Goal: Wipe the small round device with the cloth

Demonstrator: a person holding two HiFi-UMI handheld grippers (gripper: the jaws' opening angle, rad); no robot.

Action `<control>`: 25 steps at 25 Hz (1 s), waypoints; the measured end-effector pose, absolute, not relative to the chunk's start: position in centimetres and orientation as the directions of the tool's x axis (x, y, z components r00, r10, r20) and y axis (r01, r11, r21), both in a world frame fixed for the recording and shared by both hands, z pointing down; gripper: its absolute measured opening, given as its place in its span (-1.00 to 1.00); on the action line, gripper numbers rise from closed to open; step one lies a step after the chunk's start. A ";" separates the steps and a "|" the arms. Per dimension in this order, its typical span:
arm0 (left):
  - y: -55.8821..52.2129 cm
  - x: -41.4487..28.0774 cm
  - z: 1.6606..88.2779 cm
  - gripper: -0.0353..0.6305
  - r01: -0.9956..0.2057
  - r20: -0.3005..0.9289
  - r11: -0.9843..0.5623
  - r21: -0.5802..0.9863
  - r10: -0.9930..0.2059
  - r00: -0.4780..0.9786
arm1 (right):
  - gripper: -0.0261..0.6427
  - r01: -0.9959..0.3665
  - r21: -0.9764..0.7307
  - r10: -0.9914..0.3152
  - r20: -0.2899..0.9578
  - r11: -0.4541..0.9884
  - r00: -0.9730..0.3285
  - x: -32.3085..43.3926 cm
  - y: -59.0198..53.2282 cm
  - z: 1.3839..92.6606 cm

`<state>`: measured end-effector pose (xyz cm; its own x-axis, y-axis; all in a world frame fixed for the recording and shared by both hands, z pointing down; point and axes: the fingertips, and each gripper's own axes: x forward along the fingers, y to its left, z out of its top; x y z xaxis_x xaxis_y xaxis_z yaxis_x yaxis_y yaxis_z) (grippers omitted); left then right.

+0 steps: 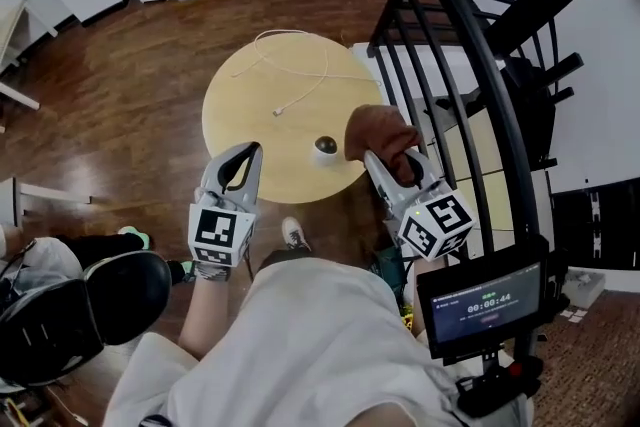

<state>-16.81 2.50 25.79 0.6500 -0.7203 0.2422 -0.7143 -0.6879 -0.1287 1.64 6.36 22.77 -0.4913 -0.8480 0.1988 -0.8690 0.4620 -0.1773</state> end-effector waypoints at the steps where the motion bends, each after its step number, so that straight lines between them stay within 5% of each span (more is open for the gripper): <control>1: 3.2 -16.8 25.9 -0.87 -0.709 0.241 -0.693 -0.133 -0.716 0.655 | -0.61 -0.871 -0.175 -0.852 0.190 0.459 -0.487 1.7 6.9 22.7; 25: 28.3 -8.8 28.2 -0.87 -0.723 0.262 -0.673 -0.156 -0.734 0.626 | -0.61 -0.829 -0.185 -0.824 0.127 0.527 -0.552 7.5 30.3 25.3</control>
